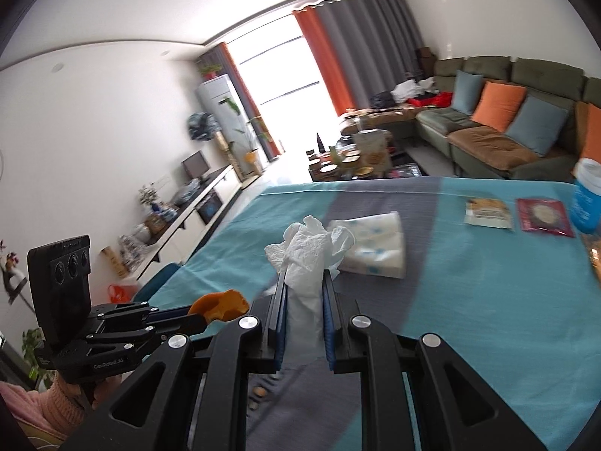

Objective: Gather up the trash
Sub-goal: 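Carry the orange peel and white tissue over the teal bin and open both grippers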

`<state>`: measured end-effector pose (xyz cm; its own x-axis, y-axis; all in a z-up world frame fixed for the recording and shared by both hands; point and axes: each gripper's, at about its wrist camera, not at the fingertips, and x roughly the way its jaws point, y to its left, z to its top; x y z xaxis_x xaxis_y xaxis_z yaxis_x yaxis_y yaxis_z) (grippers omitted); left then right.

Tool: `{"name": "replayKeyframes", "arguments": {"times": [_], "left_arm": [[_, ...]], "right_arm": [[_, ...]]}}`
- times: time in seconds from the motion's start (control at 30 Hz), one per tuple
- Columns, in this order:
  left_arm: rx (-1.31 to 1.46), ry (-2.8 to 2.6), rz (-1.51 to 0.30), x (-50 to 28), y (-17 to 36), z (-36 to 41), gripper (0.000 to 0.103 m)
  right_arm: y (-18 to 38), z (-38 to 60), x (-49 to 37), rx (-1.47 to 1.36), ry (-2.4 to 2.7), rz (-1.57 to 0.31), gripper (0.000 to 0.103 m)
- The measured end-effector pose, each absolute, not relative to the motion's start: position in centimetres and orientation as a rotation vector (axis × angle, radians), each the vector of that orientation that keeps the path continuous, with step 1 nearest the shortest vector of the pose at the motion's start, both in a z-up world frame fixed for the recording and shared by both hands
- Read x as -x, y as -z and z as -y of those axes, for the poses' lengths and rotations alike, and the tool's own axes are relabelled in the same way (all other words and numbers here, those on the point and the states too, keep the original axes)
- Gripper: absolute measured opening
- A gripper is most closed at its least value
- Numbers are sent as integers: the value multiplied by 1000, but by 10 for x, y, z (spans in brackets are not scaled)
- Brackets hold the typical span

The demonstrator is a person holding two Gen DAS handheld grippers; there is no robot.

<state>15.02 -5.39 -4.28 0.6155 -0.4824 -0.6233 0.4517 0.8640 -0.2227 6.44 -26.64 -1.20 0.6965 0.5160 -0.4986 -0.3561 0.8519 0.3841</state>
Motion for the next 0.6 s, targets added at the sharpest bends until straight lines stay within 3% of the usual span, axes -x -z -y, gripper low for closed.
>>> {"name": "replayKeyframes", "arguments": {"times": [0.6], "left_arm": [[126,349,-673,-117,25,-25,13]], "right_arm": [[11,182,-83,-218,-697,-669,15]]}}
